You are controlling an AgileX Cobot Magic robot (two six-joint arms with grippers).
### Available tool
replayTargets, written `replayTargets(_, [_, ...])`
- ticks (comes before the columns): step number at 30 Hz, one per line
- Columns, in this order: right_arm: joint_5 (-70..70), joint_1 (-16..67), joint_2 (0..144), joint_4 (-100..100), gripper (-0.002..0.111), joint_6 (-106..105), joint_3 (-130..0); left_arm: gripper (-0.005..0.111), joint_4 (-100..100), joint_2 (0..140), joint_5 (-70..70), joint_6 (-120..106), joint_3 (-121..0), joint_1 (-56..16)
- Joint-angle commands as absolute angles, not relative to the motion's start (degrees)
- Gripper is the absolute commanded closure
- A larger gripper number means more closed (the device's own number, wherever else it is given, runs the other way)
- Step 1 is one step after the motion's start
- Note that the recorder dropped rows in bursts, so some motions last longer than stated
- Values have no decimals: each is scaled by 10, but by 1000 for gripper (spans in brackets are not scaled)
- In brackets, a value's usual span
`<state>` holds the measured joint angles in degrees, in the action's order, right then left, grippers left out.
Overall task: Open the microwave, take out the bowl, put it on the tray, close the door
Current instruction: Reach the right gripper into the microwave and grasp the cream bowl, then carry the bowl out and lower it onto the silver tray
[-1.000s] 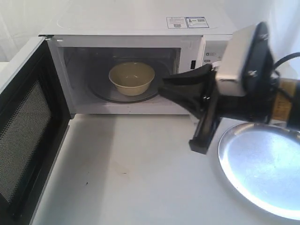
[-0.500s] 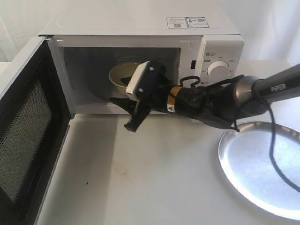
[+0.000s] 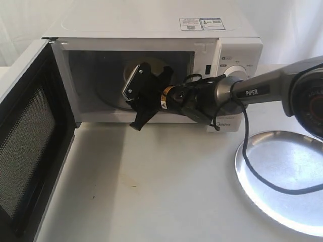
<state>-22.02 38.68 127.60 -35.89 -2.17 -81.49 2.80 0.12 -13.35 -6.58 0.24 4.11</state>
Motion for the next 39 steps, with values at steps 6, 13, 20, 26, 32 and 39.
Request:
replayTargets(6, [-184,452,1220,-408,108,-23,-812,107,26,0,-132,-62,0,39])
replayTargets(13, [140,559,1111,-463,108,-24,-766,107,26,0,-132,-62,0,39])
replayTargets(20, [556,588,1049,-459,108,61,-721,107,26,0,-132,-62,0,39])
replayTargets(26, [680,563,1041,-460,108,94,-626,107,26,0,-132,-62,0,39])
replayTargets(32, [611,536,1041,-493,108,183,-554,107,26,0,-132,-62,0,39])
replayTargets(39, [585,525,1041,-573,105,261,-539,107,26,0,-132,-62,0,39])
